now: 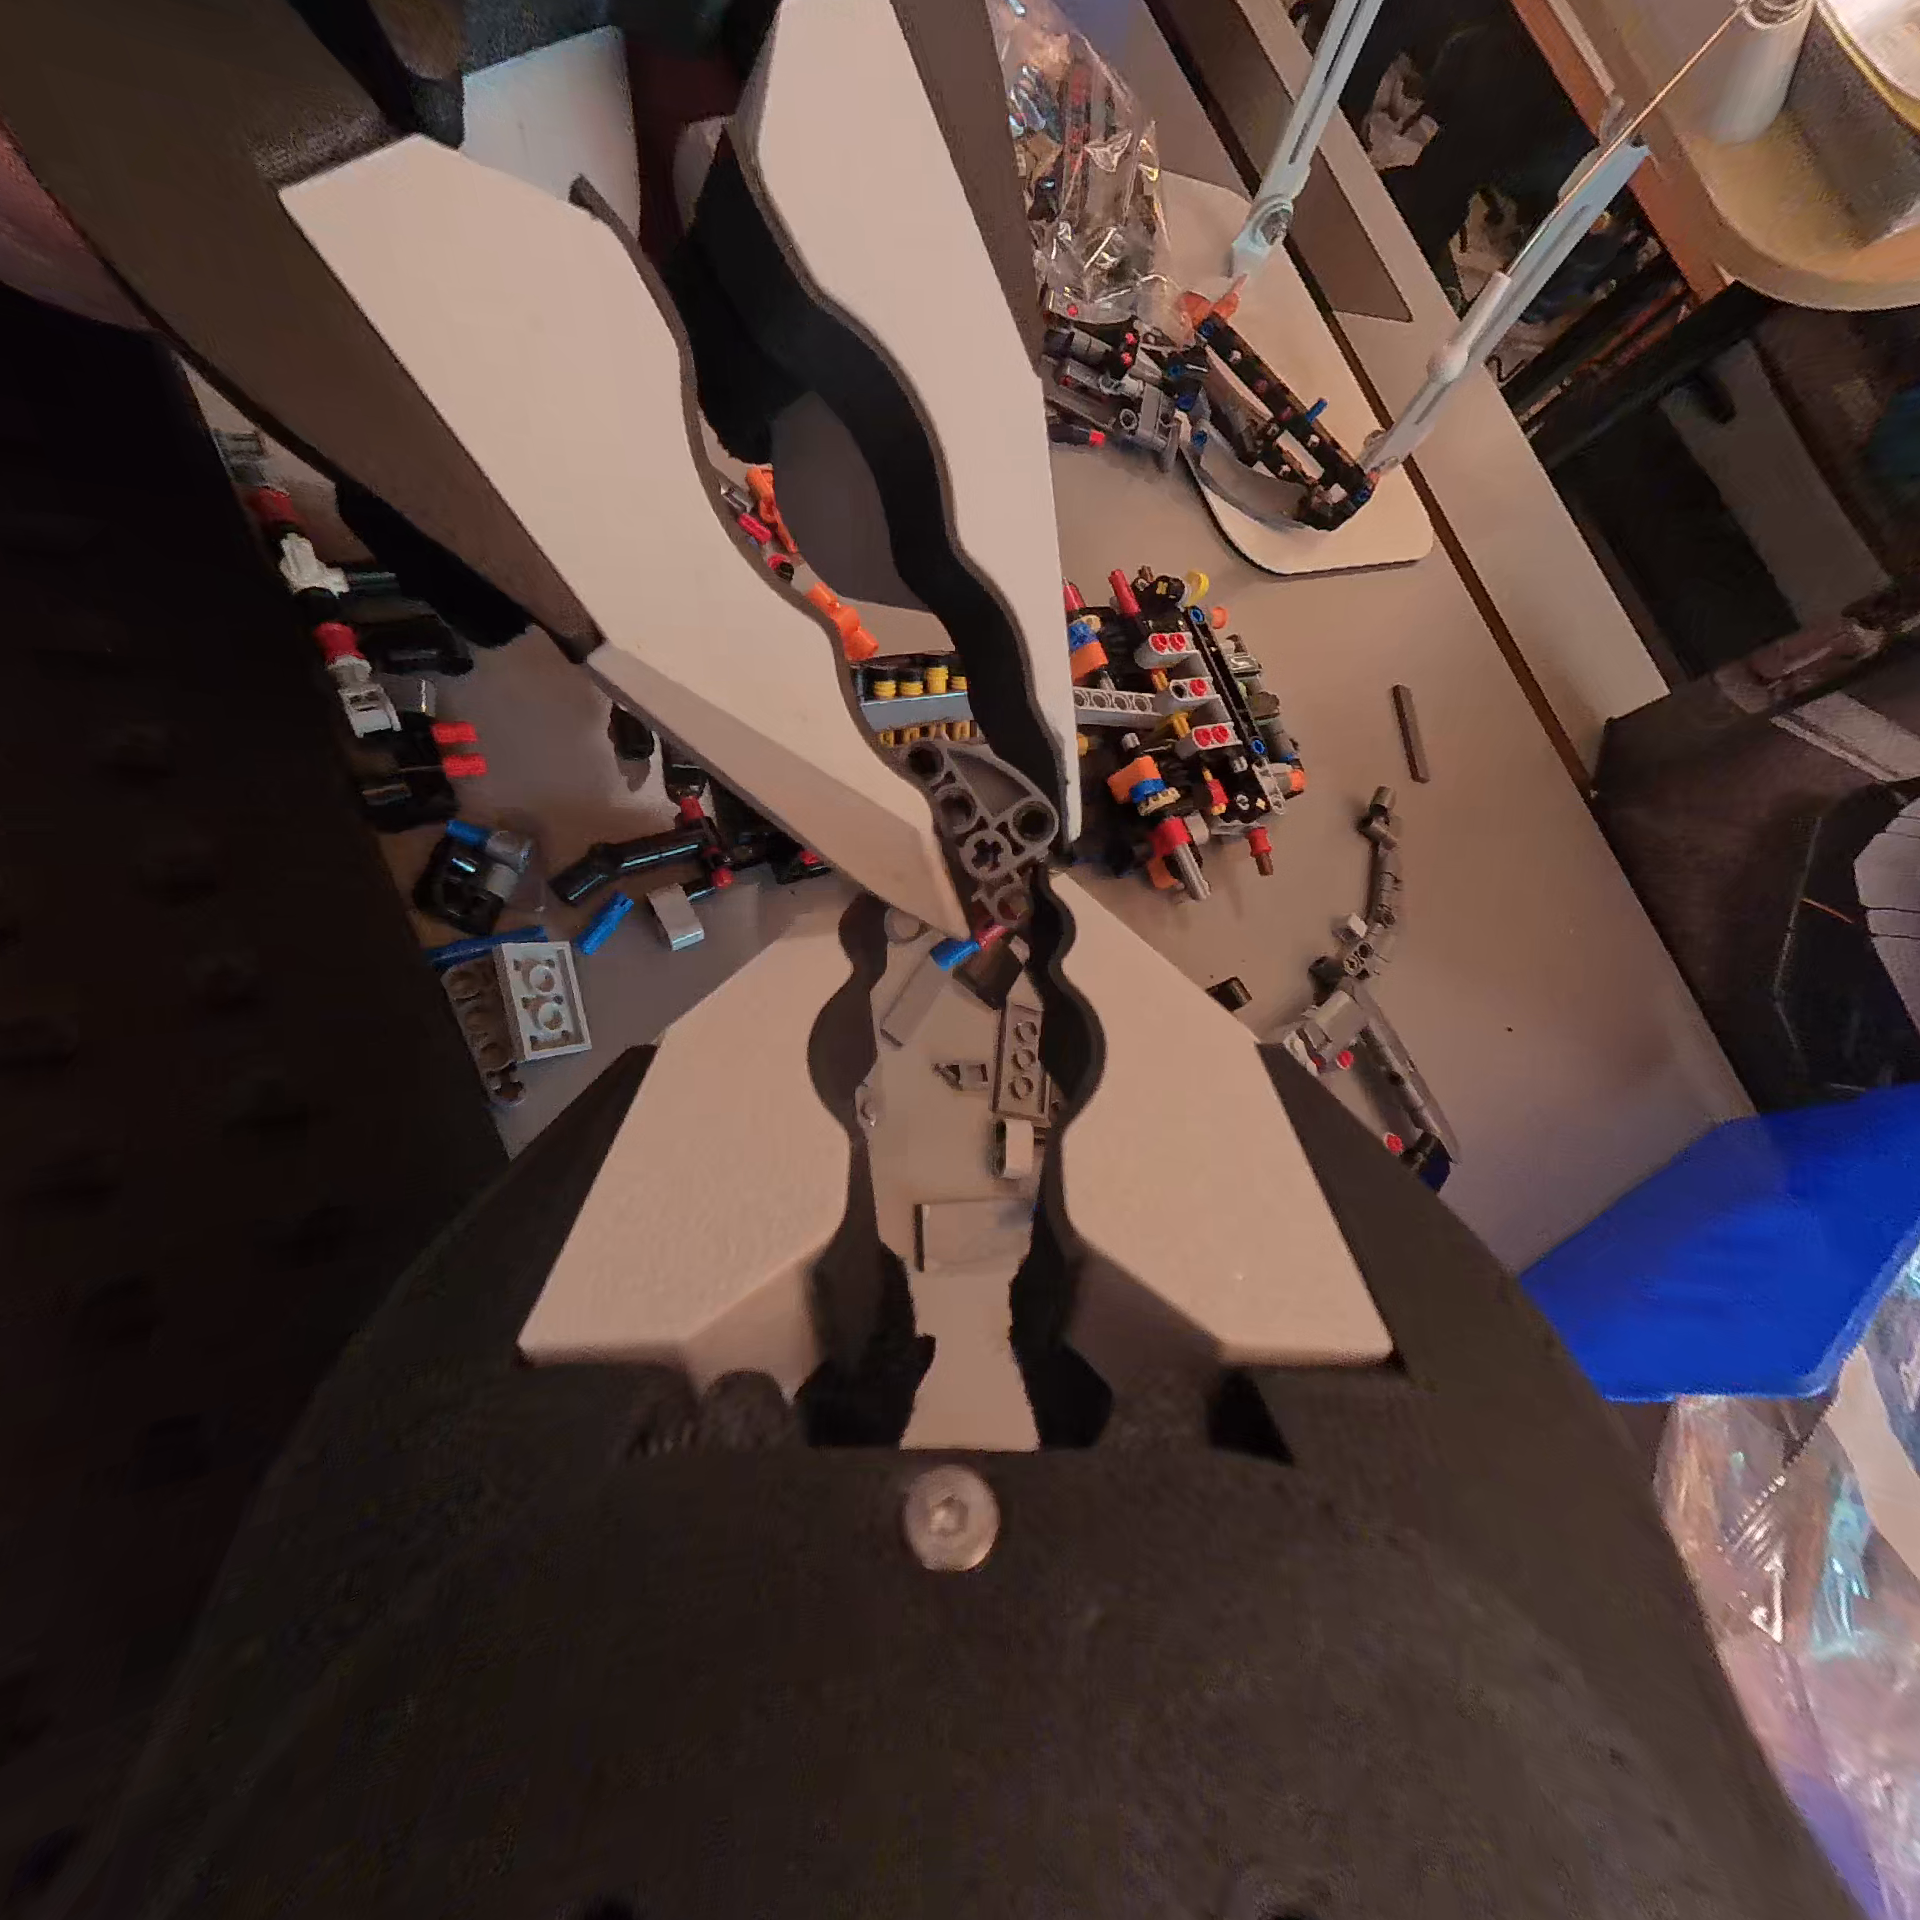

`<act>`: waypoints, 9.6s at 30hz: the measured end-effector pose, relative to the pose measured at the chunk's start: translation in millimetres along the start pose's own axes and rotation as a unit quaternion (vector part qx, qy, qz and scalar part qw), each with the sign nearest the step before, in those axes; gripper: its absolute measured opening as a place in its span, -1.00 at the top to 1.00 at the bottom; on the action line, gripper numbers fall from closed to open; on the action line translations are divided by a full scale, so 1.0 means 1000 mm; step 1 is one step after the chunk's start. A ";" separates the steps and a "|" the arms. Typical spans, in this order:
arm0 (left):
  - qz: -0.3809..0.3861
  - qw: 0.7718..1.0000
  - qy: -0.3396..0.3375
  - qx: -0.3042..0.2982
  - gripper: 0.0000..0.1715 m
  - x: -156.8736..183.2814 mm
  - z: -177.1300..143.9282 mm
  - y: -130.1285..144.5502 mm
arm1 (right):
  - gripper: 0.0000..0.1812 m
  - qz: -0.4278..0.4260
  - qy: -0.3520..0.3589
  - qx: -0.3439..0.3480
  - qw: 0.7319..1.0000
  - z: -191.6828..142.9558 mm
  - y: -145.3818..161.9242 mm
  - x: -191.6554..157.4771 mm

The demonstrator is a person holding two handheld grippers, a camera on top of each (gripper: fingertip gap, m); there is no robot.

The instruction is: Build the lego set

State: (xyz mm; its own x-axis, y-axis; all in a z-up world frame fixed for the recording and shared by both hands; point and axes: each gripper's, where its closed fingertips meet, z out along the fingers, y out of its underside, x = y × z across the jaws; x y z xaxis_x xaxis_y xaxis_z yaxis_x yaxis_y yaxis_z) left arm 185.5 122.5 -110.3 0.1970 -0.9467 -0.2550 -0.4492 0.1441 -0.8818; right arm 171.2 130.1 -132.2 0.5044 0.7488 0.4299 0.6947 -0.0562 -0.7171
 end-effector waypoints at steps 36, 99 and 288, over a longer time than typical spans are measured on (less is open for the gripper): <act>0.017 0.993 -0.017 0.113 0.85 -0.005 -0.019 -0.037 | 0.92 0.247 -0.189 0.171 0.935 -0.036 -0.025 0.003; 0.090 0.996 -0.014 -0.006 0.96 0.011 0.011 -0.002 | 0.91 0.249 -0.134 0.122 0.951 -0.049 0.000 0.023; 0.189 0.980 -0.053 -0.014 0.85 0.024 0.017 -0.011 | 0.84 0.284 -0.199 0.155 0.925 -0.057 0.001 0.019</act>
State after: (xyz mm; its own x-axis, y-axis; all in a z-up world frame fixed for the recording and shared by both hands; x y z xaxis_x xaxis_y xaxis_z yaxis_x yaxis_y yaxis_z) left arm 210.5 102.8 -113.3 0.1000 -0.7920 -0.6023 -0.5310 0.4695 -0.7054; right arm 210.6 106.8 -93.4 0.4714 0.8437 -0.2566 0.1646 -0.3701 -0.9143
